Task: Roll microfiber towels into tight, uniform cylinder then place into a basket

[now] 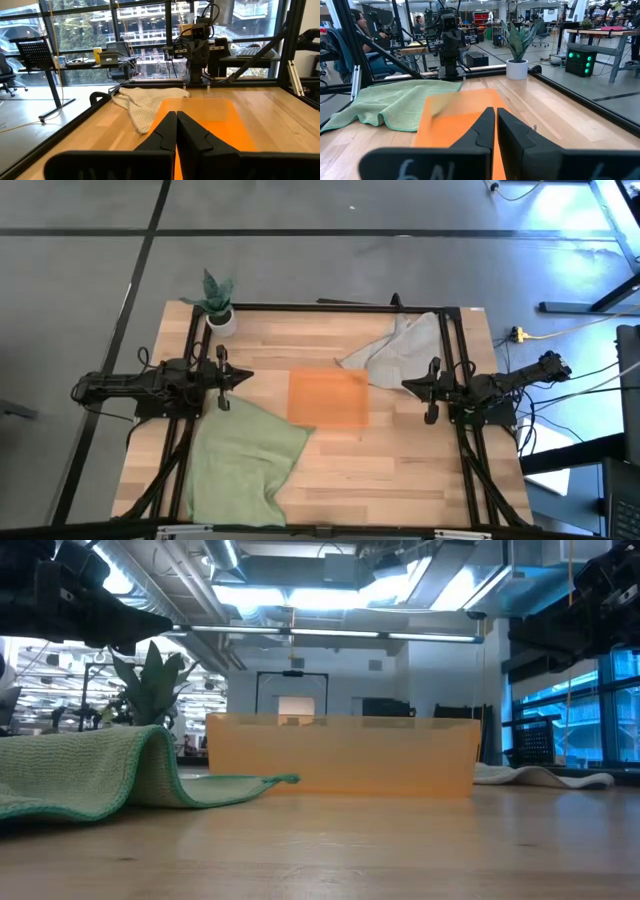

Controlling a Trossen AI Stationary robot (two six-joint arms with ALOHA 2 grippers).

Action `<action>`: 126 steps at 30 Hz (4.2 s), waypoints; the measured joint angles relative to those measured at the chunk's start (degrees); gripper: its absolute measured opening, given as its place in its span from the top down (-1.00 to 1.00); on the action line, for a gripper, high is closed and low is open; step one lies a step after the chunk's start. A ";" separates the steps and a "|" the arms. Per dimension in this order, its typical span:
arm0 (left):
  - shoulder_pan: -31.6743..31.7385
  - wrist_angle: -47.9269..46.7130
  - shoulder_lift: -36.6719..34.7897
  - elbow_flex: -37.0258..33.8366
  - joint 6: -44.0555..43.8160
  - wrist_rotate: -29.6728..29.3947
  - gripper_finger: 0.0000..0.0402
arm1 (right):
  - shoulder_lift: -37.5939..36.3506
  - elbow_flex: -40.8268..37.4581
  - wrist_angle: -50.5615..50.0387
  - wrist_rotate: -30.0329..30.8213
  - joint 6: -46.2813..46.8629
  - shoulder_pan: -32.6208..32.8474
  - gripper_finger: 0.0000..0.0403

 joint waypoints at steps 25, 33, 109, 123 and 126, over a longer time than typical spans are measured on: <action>0.00 5.11 0.02 0.41 0.93 0.02 1.00 | 0.02 0.02 0.00 0.02 -0.02 0.02 0.89; -0.04 5.88 1.62 9.04 9.69 6.57 1.00 | 0.02 0.00 0.00 0.02 0.00 0.00 0.89; -0.03 -61.76 41.42 42.55 -40.79 5.76 1.00 | 0.02 1.40 7.59 -12.57 -10.29 -0.04 0.98; 0.01 -68.05 43.81 42.54 -55.61 5.02 0.77 | 0.02 1.44 7.51 -10.36 -10.56 -0.04 0.99; 0.01 -71.16 45.26 42.49 -57.54 5.49 0.66 | 0.02 1.44 7.50 -10.38 -10.58 -0.04 0.99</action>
